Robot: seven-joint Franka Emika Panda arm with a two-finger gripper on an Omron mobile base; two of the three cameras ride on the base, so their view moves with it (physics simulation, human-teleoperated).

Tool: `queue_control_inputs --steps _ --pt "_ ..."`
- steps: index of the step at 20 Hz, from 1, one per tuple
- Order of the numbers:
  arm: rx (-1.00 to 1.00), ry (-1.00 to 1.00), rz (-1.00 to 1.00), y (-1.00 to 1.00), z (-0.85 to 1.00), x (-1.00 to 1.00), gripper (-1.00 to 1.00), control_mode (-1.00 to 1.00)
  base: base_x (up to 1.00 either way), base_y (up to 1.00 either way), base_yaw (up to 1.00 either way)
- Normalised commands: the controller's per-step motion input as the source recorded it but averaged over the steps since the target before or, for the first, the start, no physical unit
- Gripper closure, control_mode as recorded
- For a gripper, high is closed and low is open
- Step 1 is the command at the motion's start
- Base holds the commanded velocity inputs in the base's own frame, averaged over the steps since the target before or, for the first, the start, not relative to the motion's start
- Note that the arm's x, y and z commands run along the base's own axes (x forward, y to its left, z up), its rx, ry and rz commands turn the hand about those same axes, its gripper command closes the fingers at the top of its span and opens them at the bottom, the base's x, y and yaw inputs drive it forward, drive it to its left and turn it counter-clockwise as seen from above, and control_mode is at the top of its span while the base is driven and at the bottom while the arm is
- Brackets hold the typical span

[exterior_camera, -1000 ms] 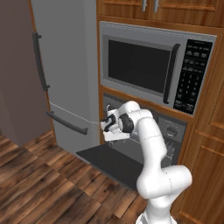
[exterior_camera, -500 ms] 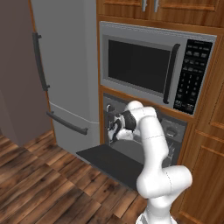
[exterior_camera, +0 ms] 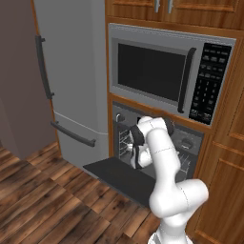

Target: Take the baked cake out of the oven and place it on the plate for cooling. Then close the oven door.

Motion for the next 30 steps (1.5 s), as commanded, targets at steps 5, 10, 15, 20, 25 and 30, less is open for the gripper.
queue_control_inputs --steps 5,10,15,20,25,30 --pt "-0.06 -0.05 -0.12 -0.02 0.11 0.0 -1.0 -1.0 0.0 0.0 0.0" --pt "0.0 -0.12 -0.13 0.0 0.25 0.0 -1.0 -1.0 0.0 0.0 0.0" --pt "0.0 -0.17 -0.05 0.0 0.43 -0.02 -1.0 -1.0 0.0 0.0 0.0" --pt "-0.01 -0.23 -0.03 -0.18 0.01 -0.02 -1.0 -1.0 0.0 0.0 0.0" --pt "-0.02 -0.19 -0.01 -0.2 -0.01 0.0 -1.0 -1.0 0.0 0.0 0.0" --pt "0.0 0.0 0.0 -0.02 -0.14 0.0 -1.0 -1.0 0.0 0.0 0.0"
